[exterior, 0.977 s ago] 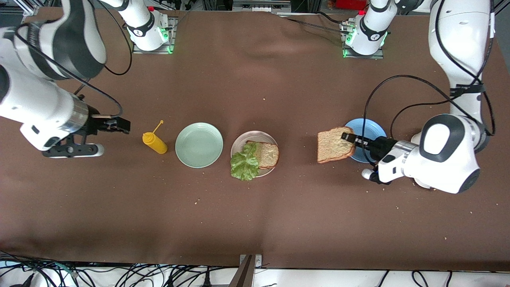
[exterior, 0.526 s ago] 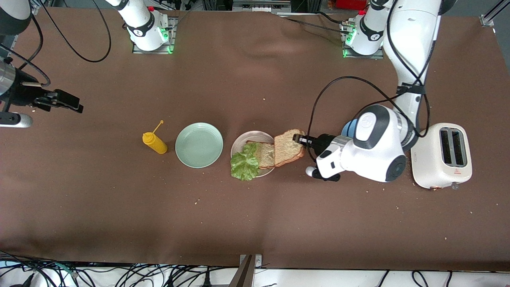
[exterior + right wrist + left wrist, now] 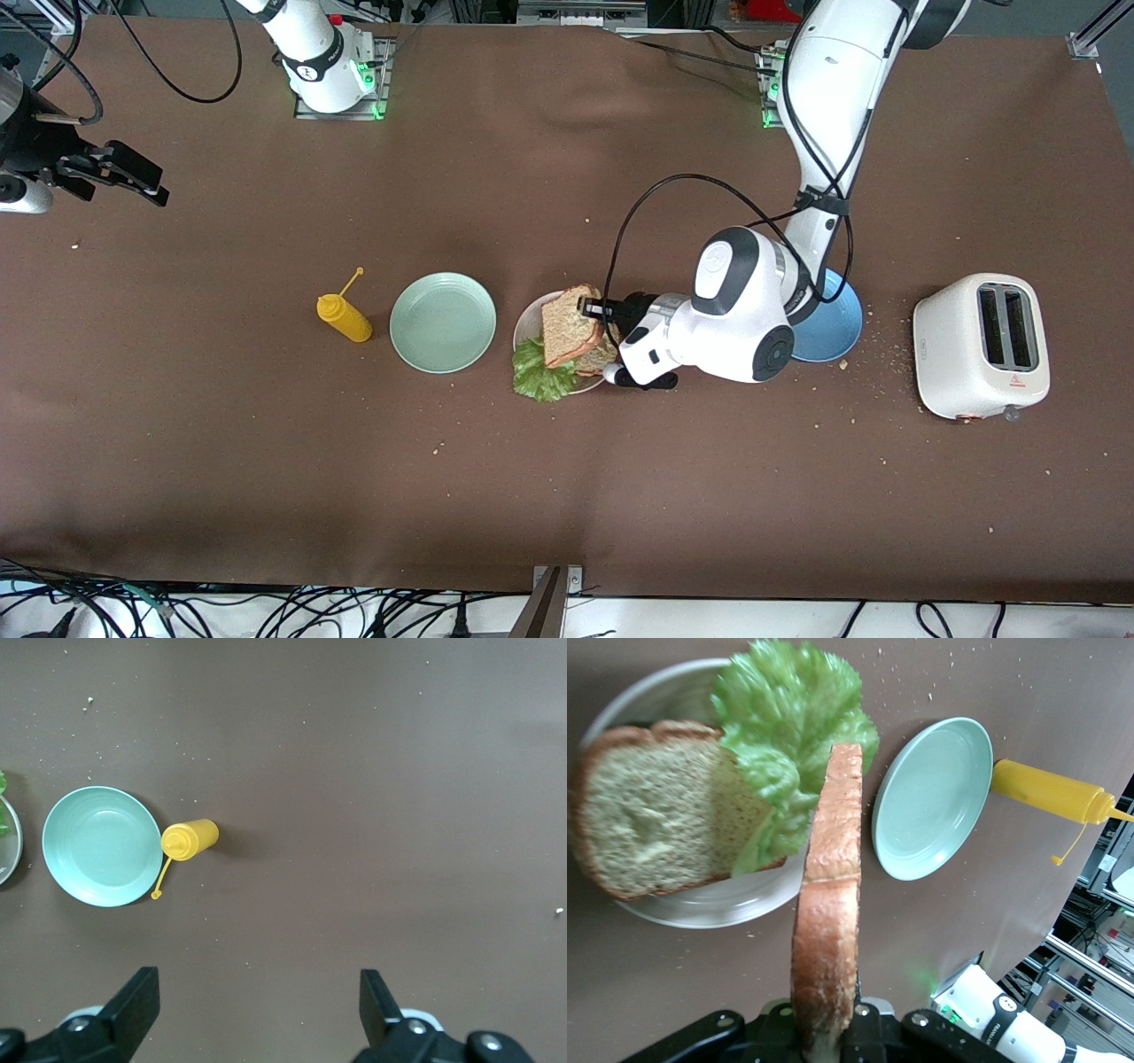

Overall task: Make sandwich in beige plate with both arms
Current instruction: 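Lower the bread slice onto the lettuce with the left gripper, then open the left gripper and draw it back toward the toaster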

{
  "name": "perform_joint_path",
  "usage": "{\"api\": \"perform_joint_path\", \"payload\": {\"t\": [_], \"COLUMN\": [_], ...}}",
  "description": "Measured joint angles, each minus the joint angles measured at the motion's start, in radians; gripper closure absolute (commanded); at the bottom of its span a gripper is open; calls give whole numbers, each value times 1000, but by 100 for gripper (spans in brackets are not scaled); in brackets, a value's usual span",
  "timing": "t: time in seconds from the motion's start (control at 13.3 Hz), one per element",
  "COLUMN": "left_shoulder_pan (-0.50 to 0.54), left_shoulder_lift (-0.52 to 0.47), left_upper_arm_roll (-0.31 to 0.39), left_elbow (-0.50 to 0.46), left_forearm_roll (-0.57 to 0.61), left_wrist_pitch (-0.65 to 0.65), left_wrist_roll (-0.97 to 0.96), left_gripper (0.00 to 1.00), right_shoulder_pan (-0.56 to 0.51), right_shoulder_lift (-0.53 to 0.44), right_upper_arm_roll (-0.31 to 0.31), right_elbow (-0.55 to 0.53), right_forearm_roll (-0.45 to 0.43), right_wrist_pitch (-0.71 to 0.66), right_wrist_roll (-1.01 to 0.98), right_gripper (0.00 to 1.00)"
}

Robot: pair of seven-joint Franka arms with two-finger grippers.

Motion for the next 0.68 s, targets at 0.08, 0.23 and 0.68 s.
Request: {"api": "perform_joint_path", "payload": {"t": [0.08,0.23,0.68], "left_shoulder_pan": [-8,-19,-26], "left_shoulder_lift": [8,18,64], "left_upper_arm_roll": [0,0,8], "left_elbow": [0,0,-1], "left_forearm_roll": [-26,-44,-44], "left_wrist_pitch": [11,45,87], "left_wrist_roll": [-4,-4,-17], "left_gripper": [100,95,12], "right_shoulder_pan": [2,1,-8], "right_shoulder_lift": [-2,5,51], "right_upper_arm_roll": [6,10,-40], "right_elbow": [0,-1,43], "right_forearm_roll": [-4,-14,5], "right_wrist_pitch": [-2,-4,-36], "right_wrist_roll": [0,0,-40], "right_gripper": [0,0,0]}}
